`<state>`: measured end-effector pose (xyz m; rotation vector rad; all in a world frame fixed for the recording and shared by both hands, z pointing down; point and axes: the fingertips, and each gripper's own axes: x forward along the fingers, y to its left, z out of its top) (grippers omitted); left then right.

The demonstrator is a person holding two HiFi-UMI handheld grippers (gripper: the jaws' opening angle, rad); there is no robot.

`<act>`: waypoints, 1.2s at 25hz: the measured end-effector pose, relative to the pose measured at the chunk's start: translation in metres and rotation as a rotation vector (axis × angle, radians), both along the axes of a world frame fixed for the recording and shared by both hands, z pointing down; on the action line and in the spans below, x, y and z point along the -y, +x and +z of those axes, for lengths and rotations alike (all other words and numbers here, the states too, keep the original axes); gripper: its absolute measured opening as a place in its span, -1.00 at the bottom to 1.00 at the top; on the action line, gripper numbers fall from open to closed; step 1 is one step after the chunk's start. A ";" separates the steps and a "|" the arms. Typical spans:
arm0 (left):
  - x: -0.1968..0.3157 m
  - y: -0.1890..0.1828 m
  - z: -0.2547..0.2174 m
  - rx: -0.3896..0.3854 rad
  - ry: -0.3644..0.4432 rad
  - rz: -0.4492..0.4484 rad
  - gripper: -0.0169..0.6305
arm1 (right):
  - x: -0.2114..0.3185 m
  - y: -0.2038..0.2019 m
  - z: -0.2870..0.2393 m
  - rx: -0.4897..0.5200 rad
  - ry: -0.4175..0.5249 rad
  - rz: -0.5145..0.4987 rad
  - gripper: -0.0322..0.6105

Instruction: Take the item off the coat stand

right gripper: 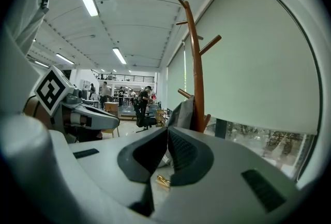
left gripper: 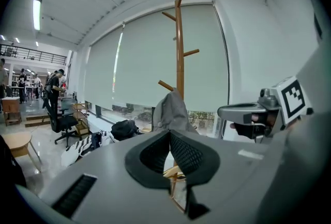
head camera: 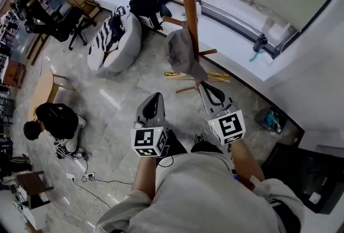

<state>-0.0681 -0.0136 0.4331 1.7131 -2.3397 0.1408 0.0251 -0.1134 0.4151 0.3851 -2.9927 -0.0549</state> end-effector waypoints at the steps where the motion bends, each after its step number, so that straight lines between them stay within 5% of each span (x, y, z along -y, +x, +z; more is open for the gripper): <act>1: 0.005 -0.006 0.002 -0.005 -0.001 0.016 -0.91 | 0.003 -0.004 0.002 -0.007 -0.005 0.012 -0.88; 8: 0.044 -0.068 0.003 -0.029 0.007 0.142 -0.91 | 0.023 -0.043 0.010 -0.050 -0.036 0.121 -0.88; 15: 0.082 -0.116 0.002 -0.033 0.001 0.369 -0.91 | 0.035 -0.073 0.004 -0.058 -0.035 0.347 -0.88; 23: 0.111 -0.124 0.015 -0.034 -0.013 0.626 -0.91 | 0.032 -0.074 0.021 -0.107 -0.053 0.613 -0.88; 30: 0.123 -0.122 0.024 -0.062 -0.039 0.698 -0.91 | 0.035 -0.073 0.026 -0.130 -0.057 0.657 -0.88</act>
